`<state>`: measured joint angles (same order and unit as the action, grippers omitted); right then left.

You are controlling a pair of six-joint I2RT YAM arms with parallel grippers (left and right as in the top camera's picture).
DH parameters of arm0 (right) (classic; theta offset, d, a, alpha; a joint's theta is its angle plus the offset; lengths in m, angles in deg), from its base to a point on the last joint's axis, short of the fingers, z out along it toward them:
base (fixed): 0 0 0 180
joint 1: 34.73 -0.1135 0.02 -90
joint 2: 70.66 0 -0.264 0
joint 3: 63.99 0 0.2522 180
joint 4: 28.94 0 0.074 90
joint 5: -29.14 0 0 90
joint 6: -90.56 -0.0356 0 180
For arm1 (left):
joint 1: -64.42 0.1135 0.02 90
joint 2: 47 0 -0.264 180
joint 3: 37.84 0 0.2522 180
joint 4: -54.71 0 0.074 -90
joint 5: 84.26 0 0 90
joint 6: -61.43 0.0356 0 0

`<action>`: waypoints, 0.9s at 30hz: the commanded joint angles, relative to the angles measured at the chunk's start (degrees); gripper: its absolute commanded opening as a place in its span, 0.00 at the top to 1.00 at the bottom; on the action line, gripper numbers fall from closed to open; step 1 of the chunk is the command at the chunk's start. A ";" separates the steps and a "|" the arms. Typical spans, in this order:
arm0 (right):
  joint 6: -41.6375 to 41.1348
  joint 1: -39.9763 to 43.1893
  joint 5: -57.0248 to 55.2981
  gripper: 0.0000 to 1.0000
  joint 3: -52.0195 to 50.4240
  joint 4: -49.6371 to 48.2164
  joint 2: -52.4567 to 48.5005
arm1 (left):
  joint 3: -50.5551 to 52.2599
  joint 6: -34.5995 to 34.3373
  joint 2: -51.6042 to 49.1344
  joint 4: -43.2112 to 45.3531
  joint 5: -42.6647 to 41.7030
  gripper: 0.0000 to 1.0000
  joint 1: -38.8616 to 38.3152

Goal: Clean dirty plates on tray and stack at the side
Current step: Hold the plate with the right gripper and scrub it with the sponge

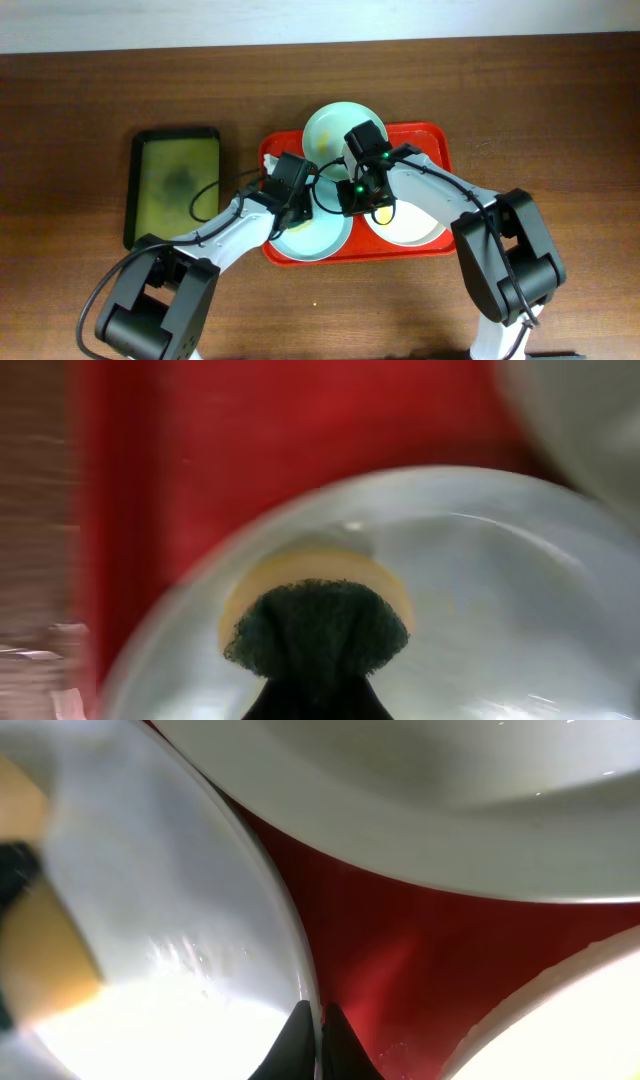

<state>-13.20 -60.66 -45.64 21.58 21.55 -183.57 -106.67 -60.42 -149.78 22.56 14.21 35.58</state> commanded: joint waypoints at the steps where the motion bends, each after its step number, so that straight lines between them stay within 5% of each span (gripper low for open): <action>1: -0.24 -0.31 -0.79 0.96 -0.52 -0.15 -1.09 | 1.40 5.22 -2.43 -3.41 9.75 1.00 0.50; 12: -0.24 -0.31 -0.92 0.96 -0.52 -0.17 -1.09 | 0.90 8.17 6.34 -5.75 10.71 1.00 0.50; 20: -0.26 -0.31 -0.92 0.96 -0.52 -0.79 -1.09 | 0.94 7.04 9.62 -4.42 -14.78 1.00 0.35; 27: -0.26 -0.31 -0.92 0.96 -0.52 -0.74 -1.09 | 0.94 6.03 1.36 -3.17 -16.00 1.00 -0.52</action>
<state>-13.24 -60.66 -45.64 21.58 21.38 -183.57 -105.91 -53.69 -143.82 19.11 1.51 35.38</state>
